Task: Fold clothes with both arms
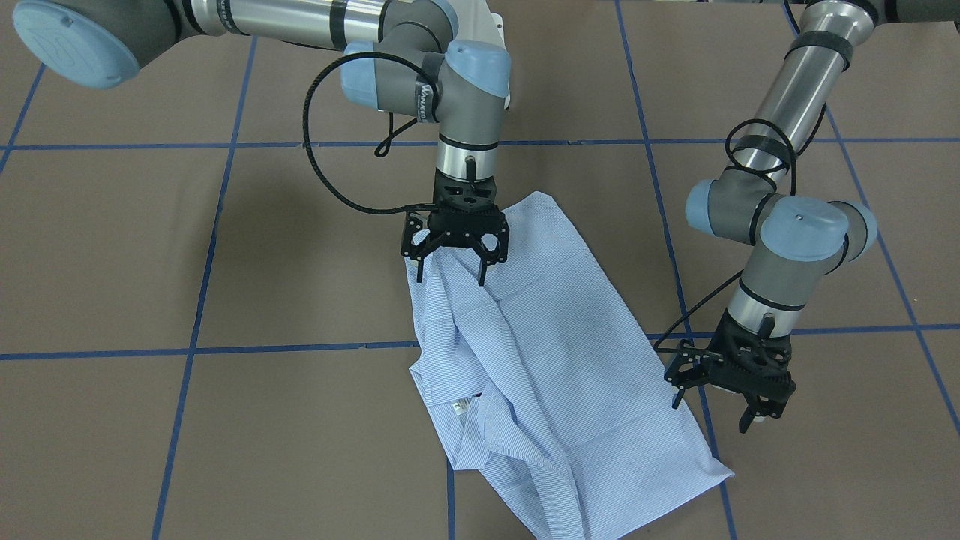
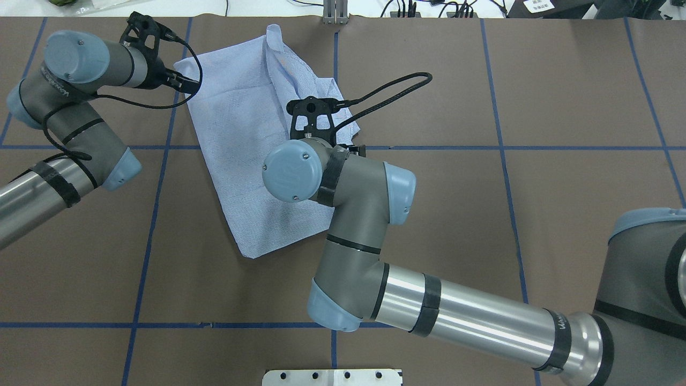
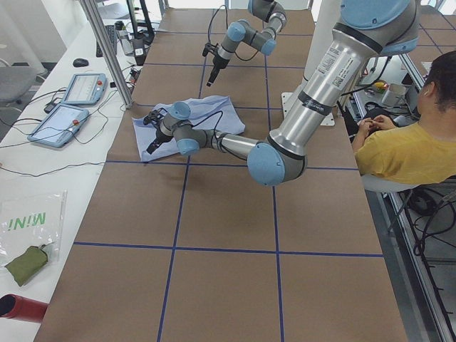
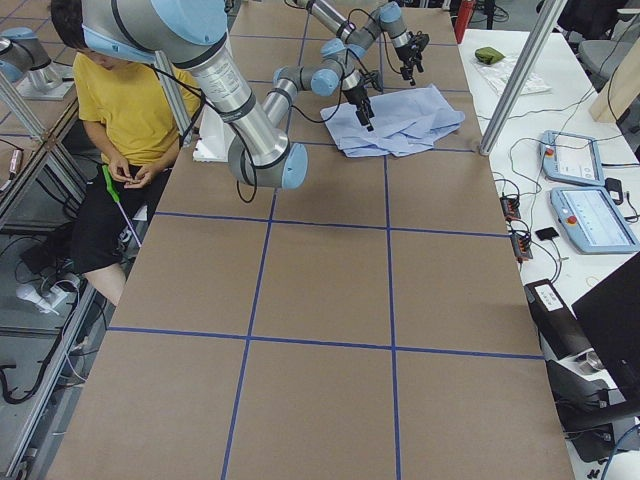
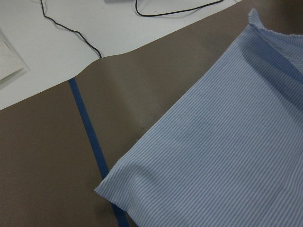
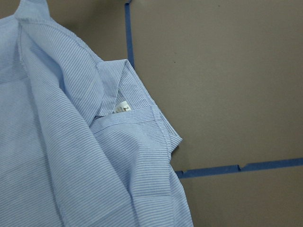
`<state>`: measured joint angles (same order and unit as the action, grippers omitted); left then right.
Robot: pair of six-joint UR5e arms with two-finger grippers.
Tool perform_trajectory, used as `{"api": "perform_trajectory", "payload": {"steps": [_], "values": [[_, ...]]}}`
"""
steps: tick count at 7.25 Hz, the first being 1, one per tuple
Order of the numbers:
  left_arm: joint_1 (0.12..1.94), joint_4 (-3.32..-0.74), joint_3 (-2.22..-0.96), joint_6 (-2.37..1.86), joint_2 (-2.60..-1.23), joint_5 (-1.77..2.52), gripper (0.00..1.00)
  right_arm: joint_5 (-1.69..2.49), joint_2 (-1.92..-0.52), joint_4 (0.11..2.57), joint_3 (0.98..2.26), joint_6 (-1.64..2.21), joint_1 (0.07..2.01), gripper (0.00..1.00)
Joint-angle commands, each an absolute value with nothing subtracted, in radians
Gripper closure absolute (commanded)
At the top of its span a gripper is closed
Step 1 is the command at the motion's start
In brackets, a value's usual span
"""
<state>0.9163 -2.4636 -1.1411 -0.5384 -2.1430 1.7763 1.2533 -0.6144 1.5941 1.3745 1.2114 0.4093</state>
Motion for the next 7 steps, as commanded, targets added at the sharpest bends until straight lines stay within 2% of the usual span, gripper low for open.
{"api": "perform_trajectory", "payload": {"steps": [1, 3, 5, 7], "values": [[0.917, -2.464, -1.146, -0.538, -2.140, 1.776, 0.00, 1.207, -0.556, 1.624, 1.295, 1.054, 0.377, 0.13], [0.917, -2.464, -1.146, -0.538, -2.140, 1.776, 0.00, 1.233, -0.471, 1.678, 1.189, 0.955, 0.374, 0.17], [0.917, -2.465, -1.147, -0.540, -2.135, 1.798, 0.00, 1.241, -0.460, 1.697, 1.146, 0.832, 0.356, 0.18], [0.922, -2.465, -1.152, -0.540, -2.132, 1.805, 0.00, 1.233, -0.466, 1.739, 1.144, 0.740, 0.351, 0.35]]}}
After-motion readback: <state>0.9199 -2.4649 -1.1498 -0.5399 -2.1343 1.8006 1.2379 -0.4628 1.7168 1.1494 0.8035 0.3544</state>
